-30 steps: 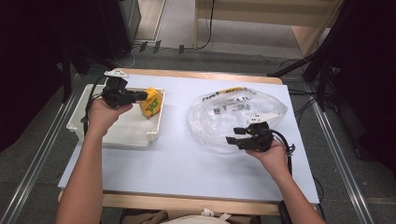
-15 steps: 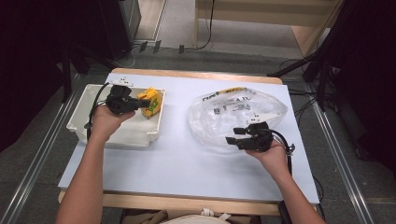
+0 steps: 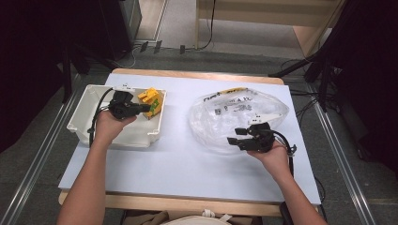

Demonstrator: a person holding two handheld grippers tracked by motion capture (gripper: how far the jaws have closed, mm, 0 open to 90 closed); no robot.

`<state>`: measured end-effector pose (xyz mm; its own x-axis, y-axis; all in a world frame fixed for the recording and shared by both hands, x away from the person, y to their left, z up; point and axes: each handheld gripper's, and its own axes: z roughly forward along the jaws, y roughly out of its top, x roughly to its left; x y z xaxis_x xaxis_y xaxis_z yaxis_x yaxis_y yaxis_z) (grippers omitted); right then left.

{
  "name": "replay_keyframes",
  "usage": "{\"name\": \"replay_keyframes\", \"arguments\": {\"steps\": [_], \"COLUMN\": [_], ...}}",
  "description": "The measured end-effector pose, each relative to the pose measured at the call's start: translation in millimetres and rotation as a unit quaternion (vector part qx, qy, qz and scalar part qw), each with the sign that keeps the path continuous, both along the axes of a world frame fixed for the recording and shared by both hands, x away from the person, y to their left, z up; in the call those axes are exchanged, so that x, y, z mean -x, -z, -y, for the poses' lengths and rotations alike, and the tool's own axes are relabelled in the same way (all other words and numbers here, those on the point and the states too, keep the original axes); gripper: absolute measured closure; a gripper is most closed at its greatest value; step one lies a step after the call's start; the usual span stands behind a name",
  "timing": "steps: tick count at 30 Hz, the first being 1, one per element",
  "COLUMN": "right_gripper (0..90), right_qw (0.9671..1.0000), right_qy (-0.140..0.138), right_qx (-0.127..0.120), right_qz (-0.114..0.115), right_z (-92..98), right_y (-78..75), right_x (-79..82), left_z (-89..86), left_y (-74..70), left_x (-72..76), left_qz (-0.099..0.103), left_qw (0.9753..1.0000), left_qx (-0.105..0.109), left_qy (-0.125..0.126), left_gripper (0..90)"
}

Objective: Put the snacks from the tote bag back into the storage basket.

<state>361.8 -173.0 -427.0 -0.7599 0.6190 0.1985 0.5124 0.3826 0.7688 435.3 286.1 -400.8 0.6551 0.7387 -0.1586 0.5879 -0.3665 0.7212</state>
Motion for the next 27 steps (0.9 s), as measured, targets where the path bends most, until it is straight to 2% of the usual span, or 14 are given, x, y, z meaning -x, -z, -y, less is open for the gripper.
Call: {"name": "replay_keyframes", "arguments": {"steps": [14, 18, 27], "right_gripper": [45.5, 45.6, 45.7], "right_qw": [1.0000, 1.0000, 1.0000], "right_qy": [0.000, 0.001, -0.001], "right_qx": [0.001, 0.001, 0.002], "right_qz": [0.002, 0.000, 0.001], "right_z": [0.8, 0.8, 0.3], "right_y": [0.1, 0.3, 1.0], "right_x": [-0.1, -0.1, -0.2], "left_z": [-3.8, -6.1, -8.1], "left_y": [11.0, 13.0, 18.4], "left_x": [-4.3, -5.9, -9.8], "left_qz": [-0.006, -0.007, -0.009], "left_qw": [0.9999, 0.9998, 0.9993], "left_qx": [-0.006, 0.000, -0.009], "left_qy": [-0.012, -0.018, -0.035], "left_gripper": [89.9, 90.0, 90.0]}}
